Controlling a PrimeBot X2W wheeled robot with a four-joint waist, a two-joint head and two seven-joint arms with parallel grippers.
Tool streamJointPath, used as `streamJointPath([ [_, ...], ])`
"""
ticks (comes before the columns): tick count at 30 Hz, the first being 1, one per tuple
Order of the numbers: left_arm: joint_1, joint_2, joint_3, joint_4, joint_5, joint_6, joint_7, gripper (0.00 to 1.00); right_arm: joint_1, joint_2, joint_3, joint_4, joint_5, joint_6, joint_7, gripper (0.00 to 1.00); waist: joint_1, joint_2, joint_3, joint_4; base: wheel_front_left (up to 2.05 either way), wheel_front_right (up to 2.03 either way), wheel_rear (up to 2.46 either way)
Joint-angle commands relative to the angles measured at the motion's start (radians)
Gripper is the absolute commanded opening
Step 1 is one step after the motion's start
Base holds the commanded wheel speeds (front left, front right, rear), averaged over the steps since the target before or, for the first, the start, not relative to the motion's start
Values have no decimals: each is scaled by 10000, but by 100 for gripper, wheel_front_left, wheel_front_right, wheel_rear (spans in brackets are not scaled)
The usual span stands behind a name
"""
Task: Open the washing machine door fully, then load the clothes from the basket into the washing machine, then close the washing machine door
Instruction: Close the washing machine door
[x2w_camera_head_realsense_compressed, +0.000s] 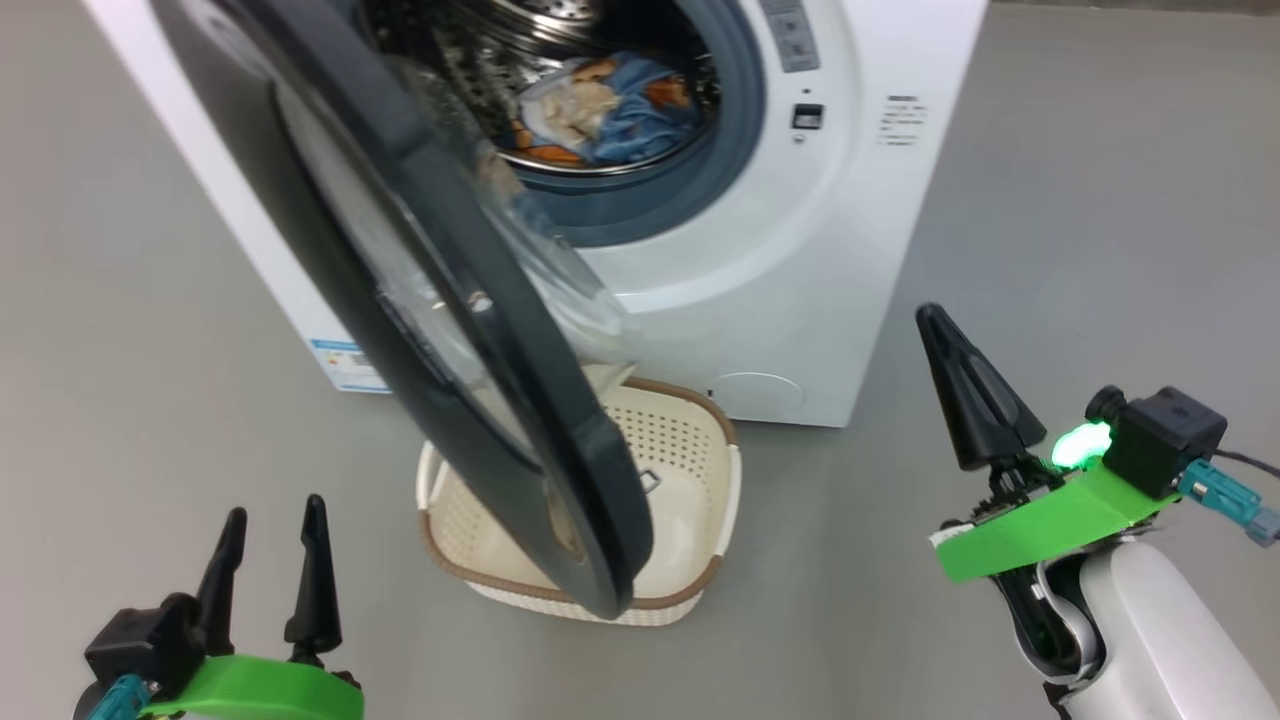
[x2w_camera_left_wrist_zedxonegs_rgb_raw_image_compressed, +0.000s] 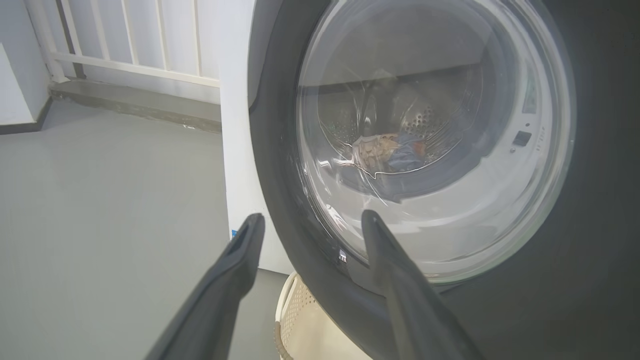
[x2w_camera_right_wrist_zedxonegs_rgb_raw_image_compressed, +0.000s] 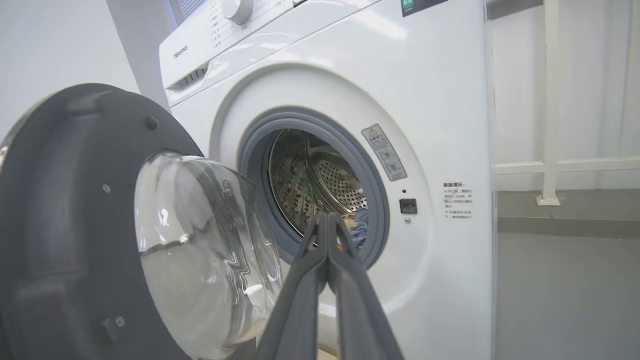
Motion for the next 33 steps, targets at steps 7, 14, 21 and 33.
streamJointPath([
  [7, -105, 60, 308, -59, -1, -61, -91, 100, -378, 205, 599, -1563, 181, 16, -48, 0, 0, 0, -270, 984, 0, 0, 0],
  [14, -63, 21, 236, -34, 20, -66, -91, 100, -717, 492, 1667, -2798, 268, 16, -48, 0, 0, 0, -445, 1417, 0, 0, 0],
  [21, 28, 5, 237, -56, 9, -67, -91, 100, -966, 520, 3162, -3704, 249, 16, -48, 0, 0, 0, -486, 1684, 0, 0, 0],
  [33, 65, -25, 259, -76, -74, -68, -91, 100, -960, -243, 5536, -1854, -296, 16, -48, 0, 0, 0, -375, 1736, 0, 0, 0],
])
